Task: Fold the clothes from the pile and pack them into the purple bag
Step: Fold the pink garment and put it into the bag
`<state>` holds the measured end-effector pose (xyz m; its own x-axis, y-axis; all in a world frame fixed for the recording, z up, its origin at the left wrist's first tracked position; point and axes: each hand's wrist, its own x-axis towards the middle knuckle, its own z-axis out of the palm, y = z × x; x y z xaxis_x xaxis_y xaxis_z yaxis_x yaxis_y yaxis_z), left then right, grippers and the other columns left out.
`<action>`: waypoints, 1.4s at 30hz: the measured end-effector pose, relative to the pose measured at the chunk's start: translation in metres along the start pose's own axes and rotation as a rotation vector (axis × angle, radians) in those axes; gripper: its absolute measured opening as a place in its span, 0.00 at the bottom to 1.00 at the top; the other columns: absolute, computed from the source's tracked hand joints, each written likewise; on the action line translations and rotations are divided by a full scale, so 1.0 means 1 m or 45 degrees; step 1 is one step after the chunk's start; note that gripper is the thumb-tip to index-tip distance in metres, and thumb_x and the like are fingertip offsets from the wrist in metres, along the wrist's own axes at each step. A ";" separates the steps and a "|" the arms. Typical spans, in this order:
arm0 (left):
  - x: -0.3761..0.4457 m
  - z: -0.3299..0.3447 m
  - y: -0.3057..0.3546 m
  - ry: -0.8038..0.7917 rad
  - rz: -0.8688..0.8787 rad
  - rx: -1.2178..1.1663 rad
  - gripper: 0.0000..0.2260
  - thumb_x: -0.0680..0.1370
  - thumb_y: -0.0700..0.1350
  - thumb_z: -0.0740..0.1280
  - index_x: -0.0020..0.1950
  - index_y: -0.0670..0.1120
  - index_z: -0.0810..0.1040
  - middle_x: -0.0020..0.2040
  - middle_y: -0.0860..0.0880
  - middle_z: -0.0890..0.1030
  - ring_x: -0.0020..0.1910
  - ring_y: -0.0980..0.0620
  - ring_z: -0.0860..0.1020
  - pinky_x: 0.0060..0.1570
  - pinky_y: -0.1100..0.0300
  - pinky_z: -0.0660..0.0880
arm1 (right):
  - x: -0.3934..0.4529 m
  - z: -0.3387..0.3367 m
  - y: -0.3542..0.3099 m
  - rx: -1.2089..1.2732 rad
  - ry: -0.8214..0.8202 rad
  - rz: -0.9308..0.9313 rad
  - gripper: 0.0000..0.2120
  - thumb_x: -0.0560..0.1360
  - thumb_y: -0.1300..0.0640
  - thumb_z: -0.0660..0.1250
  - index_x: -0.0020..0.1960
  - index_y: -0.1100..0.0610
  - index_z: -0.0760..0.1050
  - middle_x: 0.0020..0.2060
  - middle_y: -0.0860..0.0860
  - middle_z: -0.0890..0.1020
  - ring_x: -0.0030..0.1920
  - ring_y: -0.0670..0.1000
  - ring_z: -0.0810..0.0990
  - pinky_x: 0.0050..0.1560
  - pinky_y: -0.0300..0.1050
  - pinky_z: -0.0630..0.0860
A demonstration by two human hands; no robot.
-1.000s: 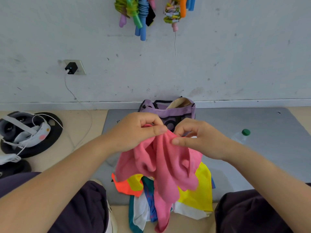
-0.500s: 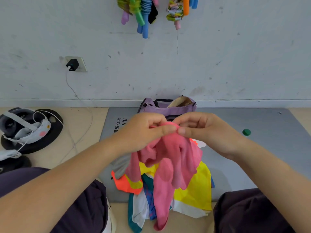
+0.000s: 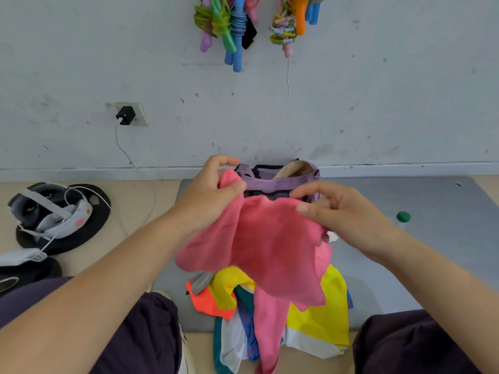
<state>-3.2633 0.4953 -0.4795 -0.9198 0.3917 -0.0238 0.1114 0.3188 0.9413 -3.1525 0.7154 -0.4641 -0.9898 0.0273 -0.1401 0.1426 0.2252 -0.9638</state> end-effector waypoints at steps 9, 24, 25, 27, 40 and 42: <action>-0.005 -0.001 0.009 -0.269 -0.104 -0.134 0.09 0.71 0.44 0.76 0.46 0.47 0.77 0.36 0.52 0.84 0.32 0.59 0.79 0.30 0.66 0.71 | -0.008 0.009 -0.007 0.276 -0.348 -0.020 0.14 0.73 0.69 0.70 0.55 0.56 0.79 0.49 0.57 0.86 0.50 0.52 0.85 0.45 0.36 0.77; -0.018 0.014 0.015 -0.364 -0.242 -0.292 0.07 0.76 0.42 0.71 0.48 0.39 0.81 0.39 0.41 0.85 0.36 0.48 0.84 0.36 0.59 0.79 | -0.014 0.018 -0.013 -0.063 -0.180 -0.210 0.05 0.76 0.64 0.69 0.42 0.58 0.78 0.36 0.49 0.80 0.38 0.46 0.77 0.43 0.37 0.74; -0.019 0.015 0.015 -0.370 -0.254 -0.283 0.06 0.76 0.42 0.71 0.48 0.39 0.81 0.39 0.42 0.85 0.36 0.48 0.84 0.36 0.59 0.80 | -0.016 0.019 -0.014 0.005 -0.251 -0.204 0.05 0.76 0.64 0.69 0.42 0.57 0.78 0.34 0.48 0.80 0.36 0.46 0.77 0.41 0.36 0.74; -0.020 0.016 0.016 -0.409 -0.254 -0.286 0.04 0.77 0.42 0.70 0.47 0.41 0.80 0.39 0.43 0.85 0.36 0.49 0.84 0.36 0.61 0.79 | -0.019 0.020 -0.017 0.096 -0.326 -0.199 0.04 0.75 0.61 0.70 0.42 0.56 0.80 0.34 0.49 0.81 0.36 0.45 0.77 0.40 0.35 0.74; -0.028 0.022 0.023 -0.446 -0.168 -0.438 0.14 0.71 0.45 0.72 0.50 0.37 0.83 0.46 0.38 0.85 0.44 0.46 0.84 0.46 0.58 0.81 | -0.013 0.024 -0.013 -0.020 0.010 -0.295 0.04 0.74 0.61 0.72 0.43 0.53 0.82 0.40 0.55 0.85 0.40 0.55 0.81 0.43 0.45 0.78; -0.030 0.024 0.024 -0.480 -0.164 -0.461 0.13 0.71 0.44 0.71 0.51 0.36 0.82 0.47 0.37 0.85 0.46 0.45 0.84 0.48 0.57 0.80 | -0.012 0.024 -0.013 -0.045 0.114 -0.326 0.05 0.73 0.62 0.73 0.42 0.52 0.82 0.38 0.56 0.84 0.38 0.59 0.79 0.41 0.46 0.76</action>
<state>-3.2238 0.5118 -0.4641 -0.7109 0.6733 -0.2033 -0.1916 0.0926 0.9771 -3.1425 0.6892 -0.4555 -0.9903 0.0505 0.1291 -0.1109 0.2700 -0.9565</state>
